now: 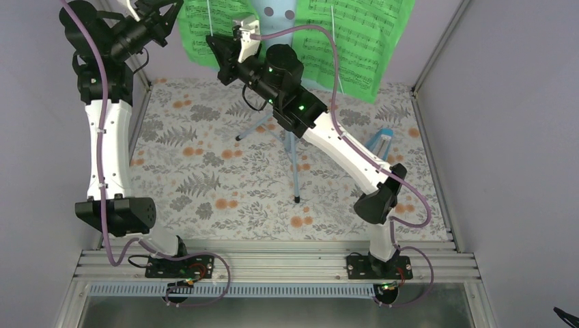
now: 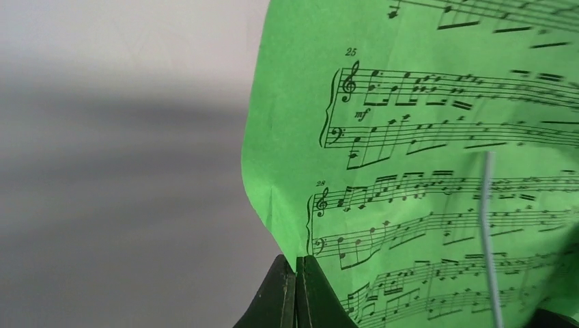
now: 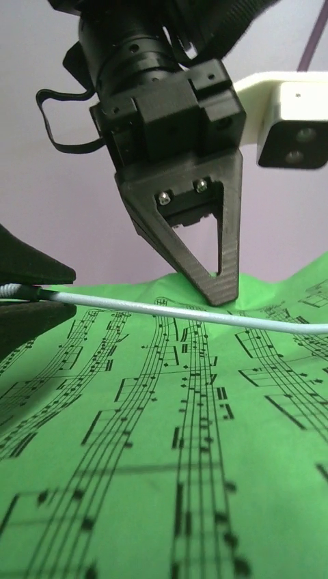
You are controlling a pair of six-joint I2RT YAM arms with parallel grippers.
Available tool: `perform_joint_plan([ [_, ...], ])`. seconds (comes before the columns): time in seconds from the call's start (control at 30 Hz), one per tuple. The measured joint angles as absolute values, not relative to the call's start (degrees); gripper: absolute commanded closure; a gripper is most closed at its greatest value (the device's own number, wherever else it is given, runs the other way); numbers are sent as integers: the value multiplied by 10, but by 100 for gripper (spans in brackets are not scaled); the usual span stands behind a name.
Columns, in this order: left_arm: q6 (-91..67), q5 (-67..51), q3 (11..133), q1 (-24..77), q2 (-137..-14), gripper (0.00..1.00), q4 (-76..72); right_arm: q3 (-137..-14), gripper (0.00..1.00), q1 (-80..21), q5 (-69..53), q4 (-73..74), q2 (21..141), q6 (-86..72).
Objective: Pack up the instrument practice props
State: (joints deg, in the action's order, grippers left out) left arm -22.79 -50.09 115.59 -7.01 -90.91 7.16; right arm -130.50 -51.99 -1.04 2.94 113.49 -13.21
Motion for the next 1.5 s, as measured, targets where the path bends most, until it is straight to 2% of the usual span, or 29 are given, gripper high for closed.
perform_joint_plan([
  [0.47, -241, -433, 1149, -84, -915, 98, 103, -1295, 97, -520, -16, 9, 1135, -58],
  [0.9, -291, -307, 848, -207, -718, 97, 47, -1286, 96, -520, -3, -2, 1135, -58],
  [1.03, -295, -294, 728, -234, -635, 98, 28, -1276, 81, -520, 1, -14, 1135, -62],
  [1.3, -326, -313, 468, -236, -549, 98, 19, -1233, 31, -520, -8, -18, 1134, -64],
  [1.5, -355, -332, 329, -236, -514, 97, 21, -1192, 4, -520, -33, -26, 1109, -64],
])
